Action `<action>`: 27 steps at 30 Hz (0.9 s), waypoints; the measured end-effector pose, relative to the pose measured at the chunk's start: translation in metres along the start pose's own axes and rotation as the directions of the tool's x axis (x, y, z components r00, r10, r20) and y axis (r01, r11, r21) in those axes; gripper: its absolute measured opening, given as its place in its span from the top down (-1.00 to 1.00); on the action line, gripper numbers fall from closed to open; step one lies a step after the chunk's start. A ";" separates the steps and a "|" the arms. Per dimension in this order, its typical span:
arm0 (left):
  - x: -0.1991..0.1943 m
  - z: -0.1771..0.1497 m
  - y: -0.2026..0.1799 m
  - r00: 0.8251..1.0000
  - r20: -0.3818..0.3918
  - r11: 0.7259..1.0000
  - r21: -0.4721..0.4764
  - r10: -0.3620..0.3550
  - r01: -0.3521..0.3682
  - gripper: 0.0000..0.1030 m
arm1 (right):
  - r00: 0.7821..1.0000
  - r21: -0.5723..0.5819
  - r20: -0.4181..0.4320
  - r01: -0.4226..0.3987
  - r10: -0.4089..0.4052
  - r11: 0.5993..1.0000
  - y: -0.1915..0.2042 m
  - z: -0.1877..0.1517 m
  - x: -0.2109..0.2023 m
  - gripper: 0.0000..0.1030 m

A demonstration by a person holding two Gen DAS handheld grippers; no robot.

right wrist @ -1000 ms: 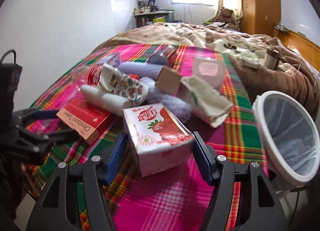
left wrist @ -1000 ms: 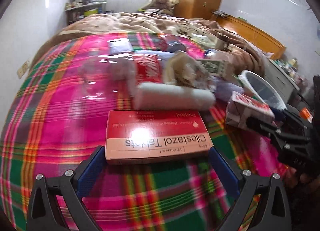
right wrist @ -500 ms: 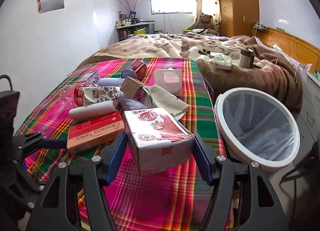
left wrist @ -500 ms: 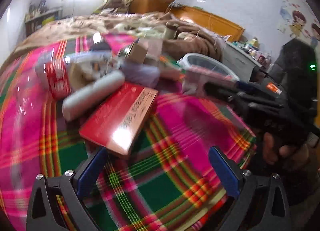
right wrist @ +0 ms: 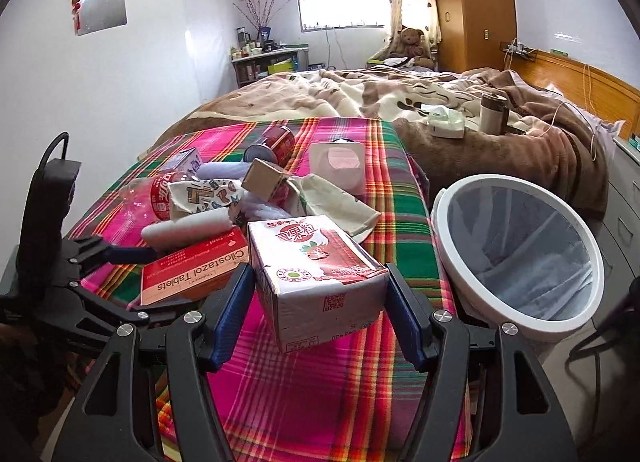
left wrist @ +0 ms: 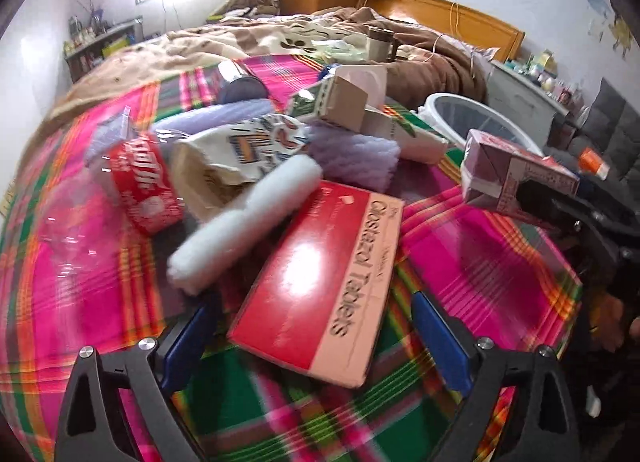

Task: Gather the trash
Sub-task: 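Grasp and lift the red Cilostazol Tablets box with the left tool while the right tool holds the carton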

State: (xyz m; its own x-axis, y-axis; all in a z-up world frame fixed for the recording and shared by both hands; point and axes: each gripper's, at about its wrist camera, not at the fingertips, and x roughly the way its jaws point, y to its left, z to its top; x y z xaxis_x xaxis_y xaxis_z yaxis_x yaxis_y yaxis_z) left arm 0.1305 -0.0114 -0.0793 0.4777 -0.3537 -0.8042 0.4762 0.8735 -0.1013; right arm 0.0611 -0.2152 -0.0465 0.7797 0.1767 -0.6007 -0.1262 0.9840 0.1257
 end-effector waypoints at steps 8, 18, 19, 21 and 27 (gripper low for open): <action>0.017 0.015 -0.009 1.000 -0.020 1.000 -0.002 -0.007 0.007 -0.73 | 1.000 0.013 0.004 -0.001 0.001 1.000 -0.006 0.001 0.001 -0.28; 0.010 0.014 -0.016 1.000 -0.001 0.999 -0.044 0.004 -0.004 -0.33 | 1.000 0.022 0.011 -0.003 0.002 1.000 -0.010 -0.001 0.000 -0.28; 0.008 0.013 -0.016 1.000 0.003 0.999 -0.050 0.007 -0.007 -0.32 | 1.000 0.023 0.012 -0.004 0.004 1.000 -0.011 -0.001 -0.001 -0.28; 0.001 0.009 -0.019 1.000 0.021 0.998 -0.063 0.005 -0.003 -0.30 | 1.000 0.024 0.021 -0.004 0.003 1.000 -0.011 -0.002 -0.004 -0.28; -0.023 0.003 -0.030 0.996 0.087 0.996 -0.086 0.027 -0.019 -0.27 | 0.999 0.032 0.045 -0.002 0.001 0.999 -0.016 -0.002 -0.015 -0.28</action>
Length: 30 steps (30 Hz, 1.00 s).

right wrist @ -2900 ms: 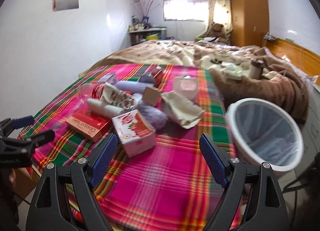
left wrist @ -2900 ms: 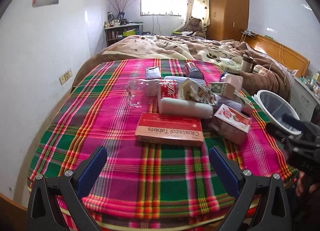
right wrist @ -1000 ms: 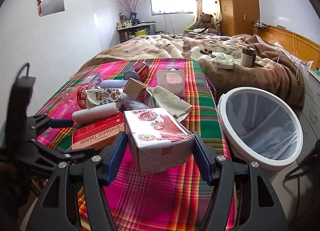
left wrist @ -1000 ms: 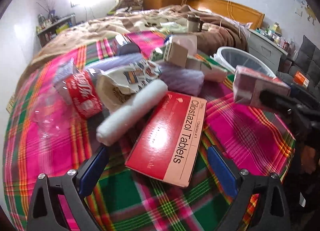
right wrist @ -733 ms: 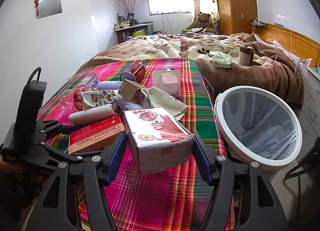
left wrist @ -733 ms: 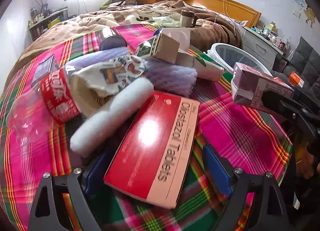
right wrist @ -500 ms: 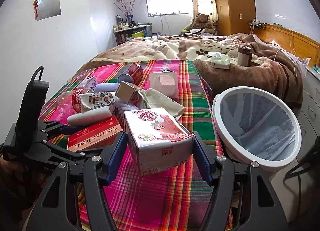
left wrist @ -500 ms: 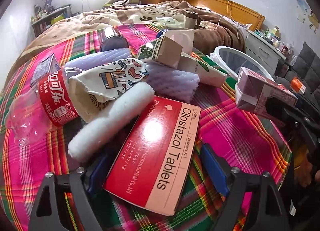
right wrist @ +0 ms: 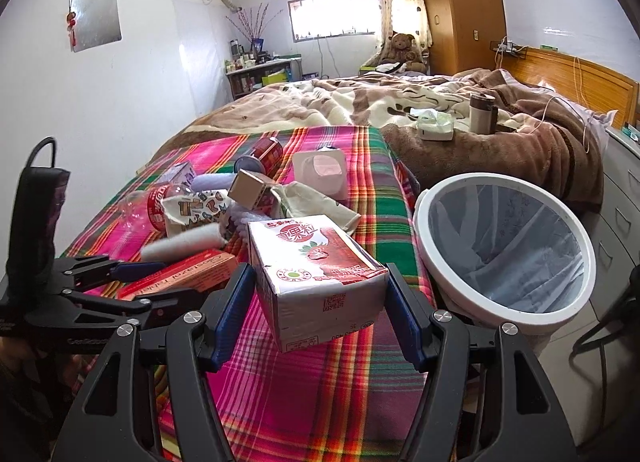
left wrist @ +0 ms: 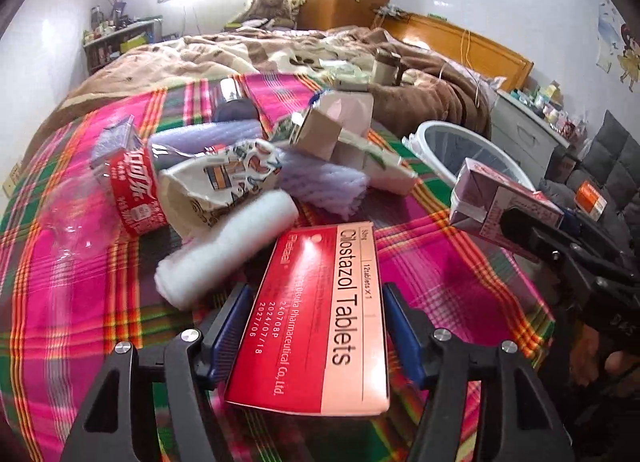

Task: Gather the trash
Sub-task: 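Grasp and lift the red Cilostazol Tablets box with the left tool while the right tool holds the carton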

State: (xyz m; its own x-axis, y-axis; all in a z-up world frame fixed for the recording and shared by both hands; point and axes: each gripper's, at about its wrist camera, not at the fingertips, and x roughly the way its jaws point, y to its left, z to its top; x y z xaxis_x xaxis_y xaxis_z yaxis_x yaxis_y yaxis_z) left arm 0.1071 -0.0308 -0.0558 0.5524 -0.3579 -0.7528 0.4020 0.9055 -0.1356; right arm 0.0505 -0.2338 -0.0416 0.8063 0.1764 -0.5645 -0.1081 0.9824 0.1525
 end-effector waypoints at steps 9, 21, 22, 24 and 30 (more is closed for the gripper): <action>-0.025 0.008 -0.020 0.998 0.056 0.999 0.018 0.034 -0.035 0.46 | 0.999 0.029 0.043 0.013 -0.014 0.999 -0.011 0.006 -0.018 -0.28; 0.004 -0.022 -0.001 0.997 -0.068 0.996 -0.073 0.038 -0.043 -0.55 | 0.999 0.037 0.043 -0.015 0.014 0.999 -0.012 0.003 -0.017 -0.28; 0.005 -0.023 -0.001 0.997 -0.067 0.996 -0.077 0.041 -0.046 -0.61 | 0.999 0.036 0.042 -0.017 0.015 0.999 -0.012 0.003 -0.016 -0.28; 0.008 -0.023 -0.003 0.996 -0.076 0.996 -0.075 0.037 -0.043 -0.61 | 0.999 0.033 0.039 -0.017 0.016 0.999 -0.012 0.002 -0.015 -0.28; 0.015 -0.023 -0.013 0.996 -0.060 0.996 -0.059 0.066 -0.069 -0.33 | 0.999 0.029 0.031 -0.009 0.008 1.000 -0.012 0.000 -0.015 -0.28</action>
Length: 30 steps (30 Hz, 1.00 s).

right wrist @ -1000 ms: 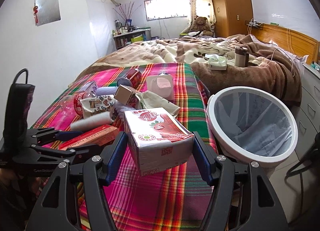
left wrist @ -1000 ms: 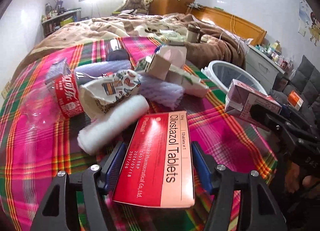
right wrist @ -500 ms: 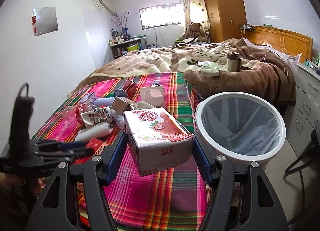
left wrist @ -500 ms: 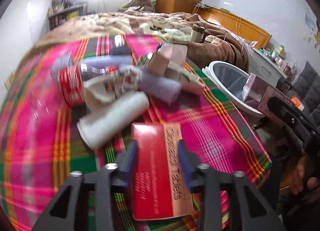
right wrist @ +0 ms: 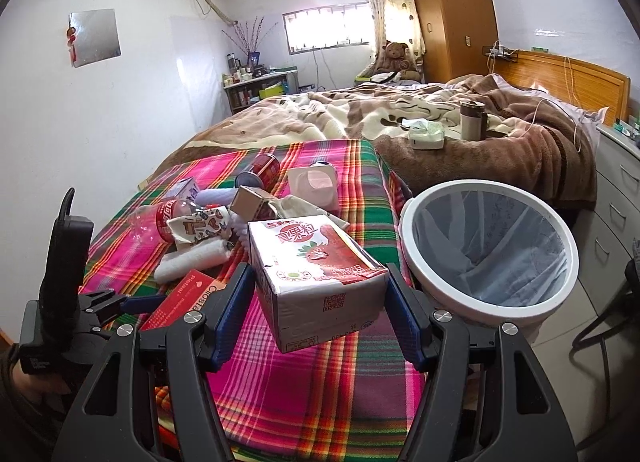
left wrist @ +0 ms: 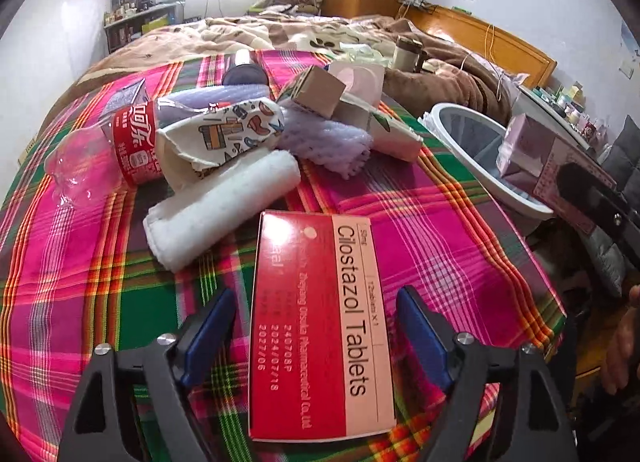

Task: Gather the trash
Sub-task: 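Grasp and lift the red Cilostazol Tablets box with the left tool while the right tool holds the carton, then carry both items over the white mesh bin and open both tools to drop them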

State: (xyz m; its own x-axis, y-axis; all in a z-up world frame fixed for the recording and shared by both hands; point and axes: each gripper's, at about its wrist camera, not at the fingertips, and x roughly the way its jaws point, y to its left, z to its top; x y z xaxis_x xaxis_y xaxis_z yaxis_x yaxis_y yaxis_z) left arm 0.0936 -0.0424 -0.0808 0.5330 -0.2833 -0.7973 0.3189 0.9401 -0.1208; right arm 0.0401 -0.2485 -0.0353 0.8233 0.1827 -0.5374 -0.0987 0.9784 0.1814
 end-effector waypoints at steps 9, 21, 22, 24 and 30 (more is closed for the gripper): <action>-0.016 0.009 -0.013 0.999 0.048 0.999 0.034 0.015 -0.017 -0.20 | 1.000 0.013 0.020 0.009 -0.010 1.000 -0.007 0.001 -0.007 -0.28; -0.060 0.055 -0.070 0.974 0.221 0.993 0.117 -0.056 0.031 -0.20 | 0.988 0.045 0.108 0.103 -0.108 0.994 -0.043 0.023 -0.032 -0.28; -0.060 0.059 -0.075 0.971 0.228 0.992 0.123 -0.069 0.041 -0.20 | 0.987 0.050 0.111 0.114 -0.119 0.992 -0.047 0.025 -0.033 -0.28; -0.059 0.067 -0.089 0.967 0.239 0.988 0.141 -0.089 0.056 -0.20 | 0.983 0.063 0.119 0.133 -0.140 0.989 -0.057 0.028 -0.035 -0.28; -0.048 0.087 -0.128 0.958 0.250 0.977 0.190 -0.139 0.092 -0.20 | 0.971 0.109 0.119 0.193 -0.206 0.975 -0.089 0.032 -0.040 -0.28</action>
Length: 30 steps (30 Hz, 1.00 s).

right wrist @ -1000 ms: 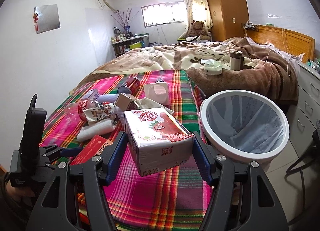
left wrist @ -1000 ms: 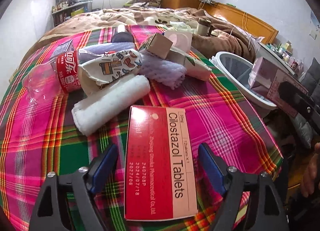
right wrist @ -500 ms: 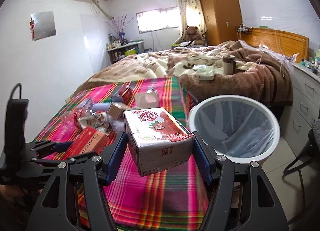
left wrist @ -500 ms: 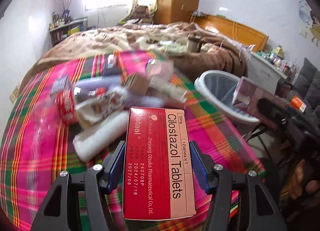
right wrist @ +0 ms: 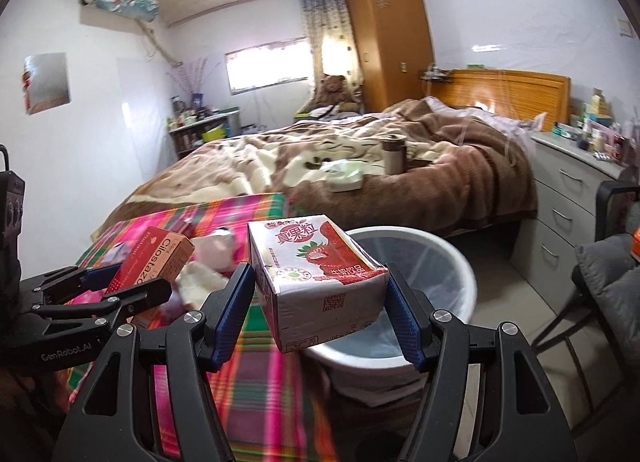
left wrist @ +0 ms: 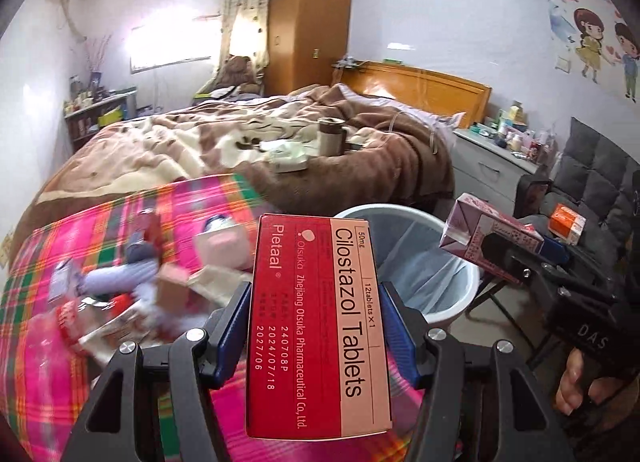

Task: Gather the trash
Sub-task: 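Carry both items over the white mesh bin and open both tools to drop them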

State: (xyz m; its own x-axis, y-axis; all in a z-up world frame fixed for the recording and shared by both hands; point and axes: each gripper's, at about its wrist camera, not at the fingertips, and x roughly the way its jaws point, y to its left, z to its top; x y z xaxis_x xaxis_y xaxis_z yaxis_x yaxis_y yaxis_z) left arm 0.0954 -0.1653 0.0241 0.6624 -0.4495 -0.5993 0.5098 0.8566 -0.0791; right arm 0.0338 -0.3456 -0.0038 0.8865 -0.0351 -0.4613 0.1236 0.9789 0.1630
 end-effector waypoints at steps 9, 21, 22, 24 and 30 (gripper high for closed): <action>0.054 0.017 -0.028 0.996 -0.041 0.997 -0.011 -0.077 0.077 -0.20 | 0.997 0.037 -0.061 0.044 -0.041 0.998 -0.031 -0.002 0.029 -0.28; 0.100 0.022 -0.050 0.990 -0.103 0.995 0.011 -0.097 0.099 -0.20 | 0.978 0.030 -0.187 0.094 -0.087 0.995 -0.059 -0.008 0.057 -0.28; 0.102 0.022 -0.049 0.989 -0.107 0.995 0.003 -0.099 0.100 -0.21 | 0.977 0.031 -0.194 0.094 -0.086 0.995 -0.060 -0.008 0.059 -0.28; 0.105 0.022 -0.046 0.987 -0.114 0.993 -0.016 -0.116 0.115 -0.28 | 0.974 0.042 -0.215 0.087 -0.076 0.995 -0.064 -0.008 0.063 -0.29; 0.098 0.024 -0.042 0.987 -0.087 0.990 -0.035 -0.137 0.134 -0.44 | 0.968 0.061 -0.234 0.111 -0.094 0.992 -0.067 -0.010 0.063 -0.48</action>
State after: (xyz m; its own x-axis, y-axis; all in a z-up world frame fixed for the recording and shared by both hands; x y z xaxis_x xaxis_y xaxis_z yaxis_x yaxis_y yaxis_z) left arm 0.1523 -0.2511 -0.0126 0.5361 -0.5388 -0.6498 0.5745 0.7969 -0.1867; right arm 0.0775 -0.4110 -0.0524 0.7417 -0.0791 -0.6661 0.2483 0.9549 0.1631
